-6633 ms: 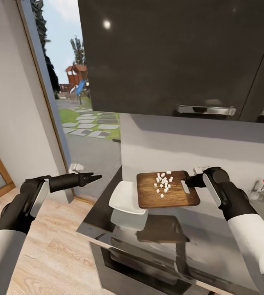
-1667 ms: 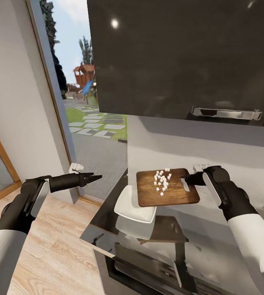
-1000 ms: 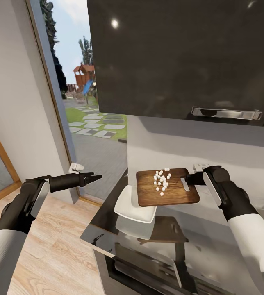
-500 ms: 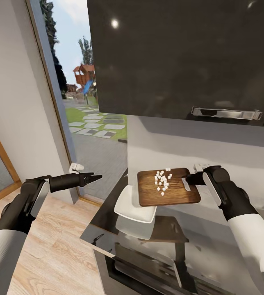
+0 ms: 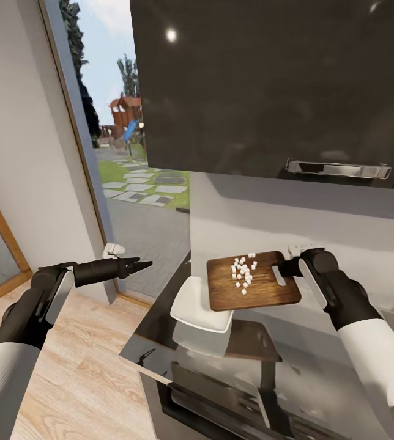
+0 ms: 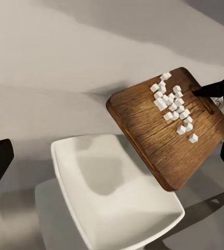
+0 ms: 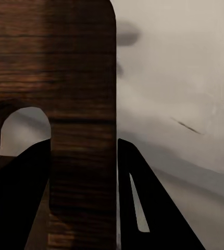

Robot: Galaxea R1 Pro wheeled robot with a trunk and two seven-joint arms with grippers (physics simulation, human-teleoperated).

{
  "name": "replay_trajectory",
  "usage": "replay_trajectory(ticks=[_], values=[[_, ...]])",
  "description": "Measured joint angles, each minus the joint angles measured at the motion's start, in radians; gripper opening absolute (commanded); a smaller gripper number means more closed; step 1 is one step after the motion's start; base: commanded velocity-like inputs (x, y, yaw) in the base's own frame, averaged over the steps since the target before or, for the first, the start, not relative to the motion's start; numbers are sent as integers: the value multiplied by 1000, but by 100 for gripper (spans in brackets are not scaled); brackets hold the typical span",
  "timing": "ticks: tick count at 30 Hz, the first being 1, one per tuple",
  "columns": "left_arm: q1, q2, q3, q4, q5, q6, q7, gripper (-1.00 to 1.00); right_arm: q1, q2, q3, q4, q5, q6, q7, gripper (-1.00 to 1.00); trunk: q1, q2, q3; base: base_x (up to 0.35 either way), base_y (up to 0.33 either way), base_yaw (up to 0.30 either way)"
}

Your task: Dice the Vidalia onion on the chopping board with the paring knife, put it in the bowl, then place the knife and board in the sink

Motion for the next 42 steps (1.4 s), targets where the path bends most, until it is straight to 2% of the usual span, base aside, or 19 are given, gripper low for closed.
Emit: replay_trajectory(ticks=[17,23,36,42], values=[[0,0,0,0,0,0,0,100,0,0,9,0,1,0,-12,-100,0,0,0,0,0,0],[0,0,0,0,0,0,0,100,0,0,34,-27,3,0,-13,-100,0,0,0,0,0,0],[0,0,0,0,0,0,0,100,0,1,40,-52,1,1,-15,-100,0,0,0,0,0,0],[0,0,0,0,0,0,0,100,0,1,69,-52,1,2,-16,-100,0,0,0,0,0,0]])
